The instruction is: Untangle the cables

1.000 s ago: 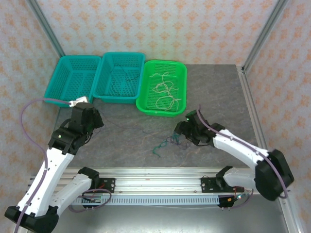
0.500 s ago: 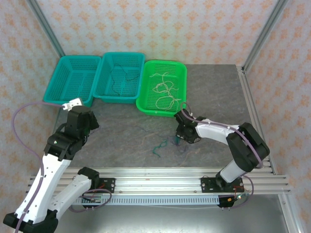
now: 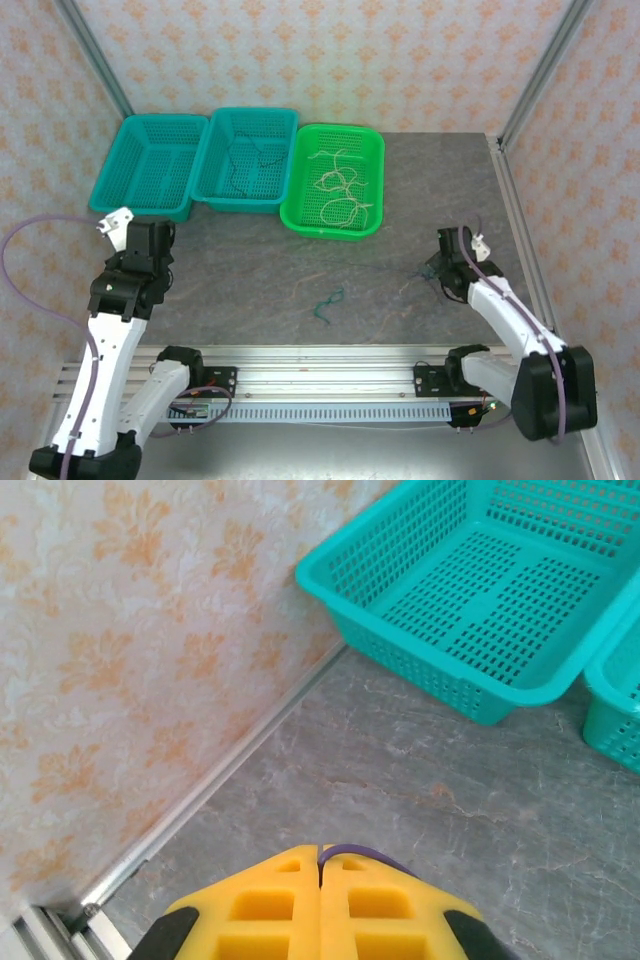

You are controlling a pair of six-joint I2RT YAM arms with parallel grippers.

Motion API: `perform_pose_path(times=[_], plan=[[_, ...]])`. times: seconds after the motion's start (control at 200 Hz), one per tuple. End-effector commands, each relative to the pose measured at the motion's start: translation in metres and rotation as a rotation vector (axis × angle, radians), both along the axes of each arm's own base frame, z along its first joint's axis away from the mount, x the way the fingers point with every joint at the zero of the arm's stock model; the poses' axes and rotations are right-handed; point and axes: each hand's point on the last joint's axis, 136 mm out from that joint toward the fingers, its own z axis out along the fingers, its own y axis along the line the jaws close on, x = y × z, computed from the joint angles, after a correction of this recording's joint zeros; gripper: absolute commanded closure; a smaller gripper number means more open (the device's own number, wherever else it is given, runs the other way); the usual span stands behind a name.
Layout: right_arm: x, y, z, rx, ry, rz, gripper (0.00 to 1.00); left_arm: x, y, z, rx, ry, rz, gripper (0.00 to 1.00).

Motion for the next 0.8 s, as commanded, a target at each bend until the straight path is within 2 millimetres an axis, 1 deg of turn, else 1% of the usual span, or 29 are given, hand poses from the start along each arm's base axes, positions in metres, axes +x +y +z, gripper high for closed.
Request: perform_pose_path(times=[0.0, 0.065, 0.125, 0.175, 0.215, 0.27, 0.325, 0.37, 0.425, 0.43, 0.44, 0.465, 0.54, 0.581, 0.621, 0.651, 0.676, 0.736, 0.791], plan=[[-0.006, -0.01, 0.011, -0.04, 0.019, 0.03, 1.0, 0.013, -0.017, -0.035, -0.133, 0.048, -0.083, 1.0], [0.0, 0.007, 0.012, 0.047, 0.01, 0.08, 1.0, 0.027, -0.041, -0.059, -0.252, 0.071, -0.186, 1.0], [0.006, 0.028, 0.017, 0.147, -0.014, 0.143, 1.0, 0.039, -0.069, -0.085, -0.392, 0.082, -0.285, 1.0], [0.012, 0.044, 0.027, 0.224, -0.048, 0.189, 1.0, 0.048, -0.091, -0.105, -0.508, 0.066, -0.345, 1.0], [0.017, 0.057, 0.039, 0.28, -0.089, 0.227, 1.0, 0.052, -0.103, -0.119, -0.578, 0.052, -0.367, 0.96], [0.022, 0.067, 0.055, 0.32, -0.132, 0.257, 1.0, 0.056, -0.112, -0.134, -0.63, 0.03, -0.386, 0.89], [0.026, 0.074, 0.073, 0.343, -0.173, 0.285, 1.0, 0.058, -0.114, -0.143, -0.653, 0.013, -0.379, 0.83], [0.028, 0.079, 0.087, 0.358, -0.199, 0.308, 1.0, 0.058, -0.114, -0.148, -0.656, 0.012, -0.368, 0.78], [0.03, 0.084, 0.099, 0.369, -0.217, 0.332, 1.0, 0.059, -0.113, -0.15, -0.654, 0.015, -0.365, 0.75], [0.03, 0.085, 0.103, 0.373, -0.223, 0.338, 1.0, 0.059, -0.113, -0.15, -0.653, 0.016, -0.366, 0.75], [0.03, 0.086, 0.103, 0.375, -0.222, 0.34, 1.0, 0.059, -0.113, -0.15, -0.653, 0.018, -0.365, 0.74], [0.03, 0.088, 0.108, 0.379, -0.227, 0.351, 1.0, 0.058, -0.114, -0.148, -0.653, 0.02, -0.369, 0.71], [0.03, 0.097, 0.124, 0.397, -0.246, 0.398, 1.0, 0.06, -0.117, -0.136, -0.65, 0.019, -0.4, 0.54], [0.029, 0.103, 0.133, 0.406, -0.257, 0.425, 1.0, 0.061, -0.122, -0.125, -0.633, 0.017, -0.451, 0.47], [0.029, 0.109, 0.142, 0.419, -0.272, 0.449, 1.0, 0.064, -0.135, -0.107, -0.625, -0.003, -0.531, 0.43], [0.029, 0.113, 0.147, 0.429, -0.279, 0.462, 1.0, 0.067, -0.149, -0.093, -0.617, -0.024, -0.608, 0.41], [0.029, 0.117, 0.152, 0.439, -0.289, 0.477, 1.0, 0.069, -0.164, -0.077, -0.608, -0.056, -0.685, 0.38], [0.03, 0.126, 0.166, 0.471, -0.314, 0.504, 1.0, 0.07, -0.207, -0.042, -0.585, -0.133, -0.891, 0.33], [0.032, 0.134, 0.18, 0.508, -0.338, 0.525, 1.0, 0.063, -0.247, -0.014, -0.559, -0.194, -1.07, 0.29]])
